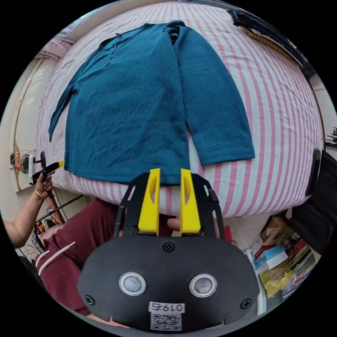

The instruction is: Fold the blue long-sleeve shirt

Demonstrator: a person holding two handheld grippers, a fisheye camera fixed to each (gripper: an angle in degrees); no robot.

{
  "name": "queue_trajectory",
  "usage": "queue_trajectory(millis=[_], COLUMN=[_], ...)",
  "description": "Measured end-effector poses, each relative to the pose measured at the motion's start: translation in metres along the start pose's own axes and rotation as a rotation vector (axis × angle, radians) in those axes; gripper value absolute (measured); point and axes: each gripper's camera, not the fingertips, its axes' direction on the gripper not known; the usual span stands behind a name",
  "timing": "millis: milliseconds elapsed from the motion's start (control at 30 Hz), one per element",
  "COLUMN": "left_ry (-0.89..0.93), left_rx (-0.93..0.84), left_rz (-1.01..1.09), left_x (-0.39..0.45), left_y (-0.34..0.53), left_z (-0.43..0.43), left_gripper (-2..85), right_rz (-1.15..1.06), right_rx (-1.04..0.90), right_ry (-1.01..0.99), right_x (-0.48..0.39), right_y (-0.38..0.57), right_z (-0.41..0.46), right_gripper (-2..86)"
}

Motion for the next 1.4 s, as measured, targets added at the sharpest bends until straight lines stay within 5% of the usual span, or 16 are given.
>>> queue_trajectory(millis=[167,300,500,700,967,1400], left_ry=[-0.058,-0.061,-0.195,-0.358,-0.356,-0.251], left_rx=[-0.055,-0.101,0.042,0.218,0.316,0.253], left_rz=[-0.035,-0.06,-0.113,-0.137,-0.158,0.206], left_x=[0.028,0.06,0.139,0.275,0.428,0.641], left_y=[-0.007,-0.006,0.004,0.004,-0.018,-0.147], left_z=[0.021,0.029,0.014,0.033,0.092,0.182], left_gripper=[4.8,6.7,7.8,5.5,1.9,0.8], right_rz=[-0.028,-0.122,-0.045,-0.064,-0.068,-0.262], right_rx=[-0.054,-0.023,0.159,0.101,0.068,0.222], right_ry=[-0.008,-0.001,0.026,-0.092,-0.213,-0.206], right_x=[0.023,0.057,0.167,0.262,0.333,0.443], right_y=[0.017,0.034,0.042,0.041,0.062,0.088], right_z=[0.014,-0.004,-0.048,-0.036,-0.028,-0.108], right_gripper=[1.9,6.6,6.9,6.2,2.5,-0.9])
